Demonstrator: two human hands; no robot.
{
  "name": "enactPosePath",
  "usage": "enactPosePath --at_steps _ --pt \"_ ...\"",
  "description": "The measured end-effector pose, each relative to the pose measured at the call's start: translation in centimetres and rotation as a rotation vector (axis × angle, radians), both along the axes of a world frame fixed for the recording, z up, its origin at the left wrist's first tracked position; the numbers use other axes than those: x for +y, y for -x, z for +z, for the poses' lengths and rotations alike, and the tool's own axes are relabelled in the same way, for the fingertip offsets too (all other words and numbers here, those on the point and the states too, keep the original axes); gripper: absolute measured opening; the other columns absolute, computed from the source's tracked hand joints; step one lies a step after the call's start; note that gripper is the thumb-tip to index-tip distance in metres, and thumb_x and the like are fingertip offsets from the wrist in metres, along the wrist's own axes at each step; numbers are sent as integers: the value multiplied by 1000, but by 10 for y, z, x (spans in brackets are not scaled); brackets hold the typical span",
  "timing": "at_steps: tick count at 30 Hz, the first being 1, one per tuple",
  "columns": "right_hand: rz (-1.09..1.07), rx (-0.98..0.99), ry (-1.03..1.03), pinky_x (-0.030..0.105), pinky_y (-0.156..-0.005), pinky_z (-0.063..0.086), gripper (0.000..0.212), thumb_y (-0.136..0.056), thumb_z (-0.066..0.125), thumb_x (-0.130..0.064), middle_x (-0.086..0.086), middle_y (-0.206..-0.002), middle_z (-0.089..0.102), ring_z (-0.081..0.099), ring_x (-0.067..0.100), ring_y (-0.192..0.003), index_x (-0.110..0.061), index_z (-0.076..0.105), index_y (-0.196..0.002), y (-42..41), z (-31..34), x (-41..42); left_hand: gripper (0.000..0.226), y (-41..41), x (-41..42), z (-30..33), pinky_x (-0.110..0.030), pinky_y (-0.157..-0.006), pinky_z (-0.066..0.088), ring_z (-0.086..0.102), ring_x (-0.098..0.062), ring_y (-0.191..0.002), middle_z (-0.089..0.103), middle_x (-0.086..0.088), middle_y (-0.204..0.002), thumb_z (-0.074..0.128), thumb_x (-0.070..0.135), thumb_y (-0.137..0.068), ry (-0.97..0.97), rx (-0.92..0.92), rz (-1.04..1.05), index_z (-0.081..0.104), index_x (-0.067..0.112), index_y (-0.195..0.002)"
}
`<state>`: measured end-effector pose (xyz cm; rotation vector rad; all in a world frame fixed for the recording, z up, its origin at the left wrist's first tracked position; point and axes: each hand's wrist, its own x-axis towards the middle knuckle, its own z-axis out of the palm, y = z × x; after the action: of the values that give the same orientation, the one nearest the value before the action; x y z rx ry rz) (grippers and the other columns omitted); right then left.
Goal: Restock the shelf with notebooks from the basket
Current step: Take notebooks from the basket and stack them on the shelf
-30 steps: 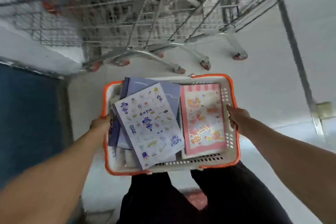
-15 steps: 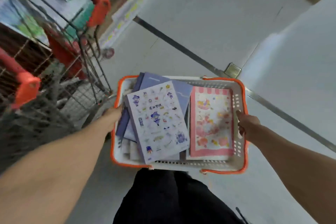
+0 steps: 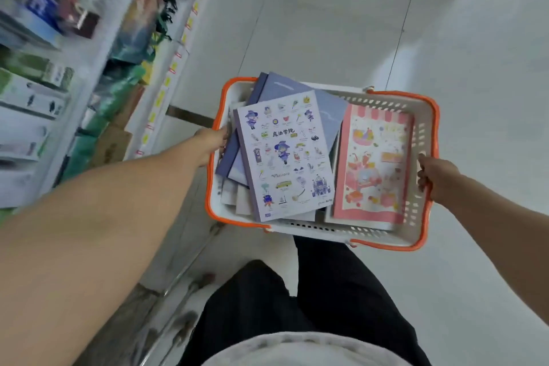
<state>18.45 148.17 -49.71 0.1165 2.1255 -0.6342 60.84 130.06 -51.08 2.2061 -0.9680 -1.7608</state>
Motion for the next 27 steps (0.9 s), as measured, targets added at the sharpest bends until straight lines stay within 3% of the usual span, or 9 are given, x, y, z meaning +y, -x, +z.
enactPosePath --at_steps 7,8,10,12,15,21,24,27 --pt "18 -62 -21 28 -49 29 33 -96 64 -27 7 -60 41 33 19 -48 -10 49 -72 39 -2 -221 34 28 -197 8 -25 -49 39 47 -18 -56 54 -9 -74 53 36 -100 -20 -85 38 59 6 -85" --pt "28 -60 -32 28 -49 29 33 -97 64 -27 7 -60 40 32 19 -48 -10 48 -72 44 -1 -256 36 29 -227 6 -25 -52 43 53 -20 -62 58 -10 -78 53 36 -100 -18 -106 38 62 2 -93" --pt "48 -66 -42 27 -49 28 32 -97 64 -27 7 -60 40 32 19 -48 -10 49 -73 49 2 -333 51 30 -288 -2 -28 -74 48 62 -31 -96 65 -19 -109 53 39 -99 -38 -144 53 58 -8 -120" --pt "72 -46 -62 27 -49 29 32 -97 64 -27 7 -59 40 32 19 -48 -9 50 -74 54 -1 -407 57 34 -351 -12 -34 -87 44 54 -33 -120 55 -20 -135 49 41 -100 -47 -144 82 52 -8 -130" --pt "74 -38 -69 29 -48 30 31 -96 65 -27 7 -60 41 33 19 -48 -7 52 -76 59 -7 -514 60 40 -451 -22 -39 -95 47 55 -35 -120 54 -21 -137 47 46 -100 -43 -139 125 52 -6 -131" --pt "143 -53 -78 29 -48 32 32 -95 66 -26 8 -61 45 36 19 -49 -6 53 -73 90 -6 -724 65 61 -629 -14 -34 -88 44 54 -35 -122 53 -20 -139 46 50 -99 -59 -201 149 51 -4 -135" --pt "193 -88 -54 29 -49 31 33 -98 61 -27 8 -62 43 34 18 -50 -9 50 -73 117 -15 -834 62 84 -720 -10 -40 -96 48 56 -34 -120 55 -19 -136 49 48 -98 -71 -183 210 52 -3 -134" --pt "253 -118 -39 29 -49 31 35 -100 57 -29 8 -61 42 35 19 -49 -10 48 -71 146 -25 -941 54 115 -808 -8 -38 -85 52 61 -34 -110 59 -21 -131 51 45 -98 -52 -218 272 59 -3 -122"
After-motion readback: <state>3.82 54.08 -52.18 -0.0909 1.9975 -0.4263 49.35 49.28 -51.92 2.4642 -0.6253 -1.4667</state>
